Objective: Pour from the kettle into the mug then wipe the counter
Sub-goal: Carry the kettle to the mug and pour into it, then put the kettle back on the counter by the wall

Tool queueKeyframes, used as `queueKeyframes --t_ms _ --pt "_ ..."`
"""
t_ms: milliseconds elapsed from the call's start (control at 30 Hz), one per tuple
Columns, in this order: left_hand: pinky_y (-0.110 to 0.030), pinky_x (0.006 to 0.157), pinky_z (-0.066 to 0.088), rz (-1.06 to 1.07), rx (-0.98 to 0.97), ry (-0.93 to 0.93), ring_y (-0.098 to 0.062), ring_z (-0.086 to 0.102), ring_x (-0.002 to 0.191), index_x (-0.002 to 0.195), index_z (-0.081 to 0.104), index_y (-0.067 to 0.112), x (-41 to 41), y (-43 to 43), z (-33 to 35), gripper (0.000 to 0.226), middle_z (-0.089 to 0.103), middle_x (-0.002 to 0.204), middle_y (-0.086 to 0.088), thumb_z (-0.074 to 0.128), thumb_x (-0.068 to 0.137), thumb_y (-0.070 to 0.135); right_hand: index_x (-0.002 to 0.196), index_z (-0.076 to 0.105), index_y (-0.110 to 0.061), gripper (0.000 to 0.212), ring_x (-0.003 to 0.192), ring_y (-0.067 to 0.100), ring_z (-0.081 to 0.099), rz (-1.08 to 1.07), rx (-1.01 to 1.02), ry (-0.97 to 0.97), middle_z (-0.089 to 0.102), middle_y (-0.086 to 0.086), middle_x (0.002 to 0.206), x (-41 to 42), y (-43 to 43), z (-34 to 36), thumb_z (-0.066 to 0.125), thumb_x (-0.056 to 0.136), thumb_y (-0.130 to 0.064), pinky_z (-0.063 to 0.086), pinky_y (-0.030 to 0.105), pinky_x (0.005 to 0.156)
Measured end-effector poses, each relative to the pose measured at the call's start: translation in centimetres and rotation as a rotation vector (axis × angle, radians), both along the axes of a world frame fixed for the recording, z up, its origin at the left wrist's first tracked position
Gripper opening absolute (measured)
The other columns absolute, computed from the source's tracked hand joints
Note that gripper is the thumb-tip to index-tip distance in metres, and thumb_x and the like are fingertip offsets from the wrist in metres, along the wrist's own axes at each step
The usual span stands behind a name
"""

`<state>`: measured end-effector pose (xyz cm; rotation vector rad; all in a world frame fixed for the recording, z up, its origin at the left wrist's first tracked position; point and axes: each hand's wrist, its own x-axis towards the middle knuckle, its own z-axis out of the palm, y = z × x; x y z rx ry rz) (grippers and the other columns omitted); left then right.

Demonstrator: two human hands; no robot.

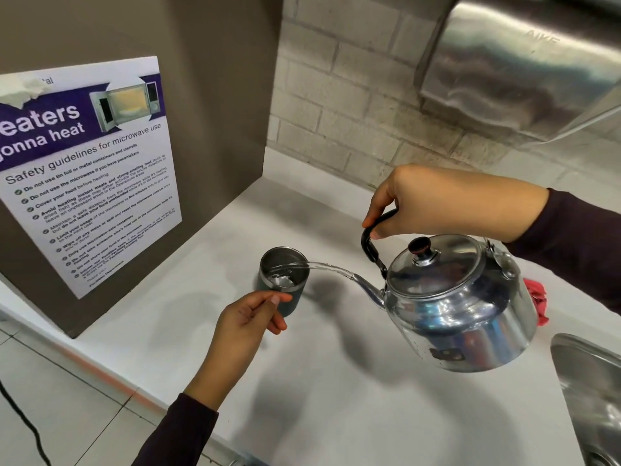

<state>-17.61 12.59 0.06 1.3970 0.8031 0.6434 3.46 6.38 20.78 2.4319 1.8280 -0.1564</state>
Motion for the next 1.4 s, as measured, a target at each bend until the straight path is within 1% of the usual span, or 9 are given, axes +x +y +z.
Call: queueKeyframes --t_ms 100,200,300,500,667,900,967,1100,1400 --pt "-0.027 0.072 0.049 -0.008 0.001 0.000 -0.004 0.060 0.055 0.084 0.073 0.028 0.2 -0.1 0.1 0.027 0.069 0.059 0.003 0.051 0.094 0.017 0.077 0.069 -0.046 0.008 0.060 -0.005 0.054 -0.021 0.027 0.021 0.060 -0.025 0.064 0.4 -1.0 -0.3 0.074 0.070 -0.046 0.035 0.022 0.048" --pt "-0.027 0.073 0.049 -0.011 0.003 -0.002 -0.003 0.060 0.055 0.084 0.073 0.028 0.2 -0.2 0.3 0.027 0.068 0.059 0.004 0.051 0.094 0.016 0.078 0.067 -0.047 0.008 0.061 -0.018 0.051 -0.042 0.056 0.079 0.051 -0.047 0.065 1.1 -2.6 -0.9 0.072 0.072 -0.047 0.034 0.017 0.044" --pt "-0.028 0.073 0.049 -0.008 0.014 -0.006 -0.004 0.060 0.055 0.085 0.072 0.026 0.1 -0.1 0.3 0.027 0.068 0.059 0.004 0.050 0.094 0.015 0.080 0.066 -0.041 0.014 0.061 -0.001 0.058 -0.121 0.097 0.099 0.061 -0.020 0.063 2.1 -4.9 -1.9 0.068 0.071 -0.052 0.041 0.018 0.051" --pt "-0.012 0.062 0.049 -0.017 0.040 -0.044 -0.003 0.060 0.054 0.084 0.073 0.025 0.5 0.2 0.3 0.028 0.067 0.056 0.003 0.050 0.094 0.011 0.047 0.049 -0.017 0.052 0.039 0.007 0.040 -0.323 0.200 0.171 0.042 -0.005 0.041 3.1 -9.1 -5.1 0.062 0.069 -0.062 0.030 0.023 0.044" --pt "-0.023 0.067 0.052 -0.059 0.063 -0.041 -0.004 0.059 0.055 0.084 0.073 0.029 1.3 0.1 0.4 0.029 0.067 0.057 0.003 0.050 0.093 0.014 0.048 0.036 -0.009 0.064 0.039 0.010 0.032 -0.484 0.344 0.245 0.039 0.010 0.048 3.4 -10.4 -6.5 0.053 0.079 -0.062 0.032 0.030 0.049" --pt "-0.011 0.059 0.047 -0.157 0.091 -0.030 -0.001 0.059 0.054 0.080 0.073 0.035 4.0 -0.9 0.7 0.033 0.067 0.057 0.007 0.050 0.094 0.015 0.039 0.040 -0.016 0.063 0.029 0.007 0.032 -0.684 0.552 0.437 0.039 -0.007 0.030 6.2 -13.2 -7.0 0.059 0.075 -0.064 0.035 0.025 0.046" --pt "-0.018 0.067 0.053 -0.194 0.092 -0.024 -0.002 0.060 0.056 0.083 0.073 0.033 5.1 -1.4 0.7 0.031 0.068 0.058 0.007 0.049 0.095 0.016 0.043 0.046 -0.013 0.062 0.034 0.014 0.037 -0.715 0.577 0.453 0.041 -0.007 0.030 7.2 -14.1 -7.4 0.060 0.072 -0.066 0.040 0.029 0.048" --pt "-0.010 0.061 0.050 -0.247 0.117 -0.052 0.000 0.060 0.055 0.082 0.071 0.035 7.6 -2.6 0.7 0.034 0.068 0.056 0.007 0.049 0.095 0.013 0.050 0.057 -0.009 0.063 0.042 0.023 0.048 -0.770 0.618 0.447 0.053 0.000 0.042 9.8 -15.3 -7.6 0.061 0.069 -0.069 0.050 0.040 0.053" --pt "-0.007 0.062 0.047 -0.346 0.107 0.005 0.001 0.059 0.053 0.083 0.071 0.032 14.2 -6.8 -0.6 0.032 0.067 0.055 0.011 0.048 0.095 0.013 0.038 0.040 -0.016 0.060 0.028 0.006 0.039 -0.843 0.680 0.335 0.040 -0.008 0.025 19.6 -17.4 -10.4 0.054 0.081 -0.055 0.029 0.010 0.035"
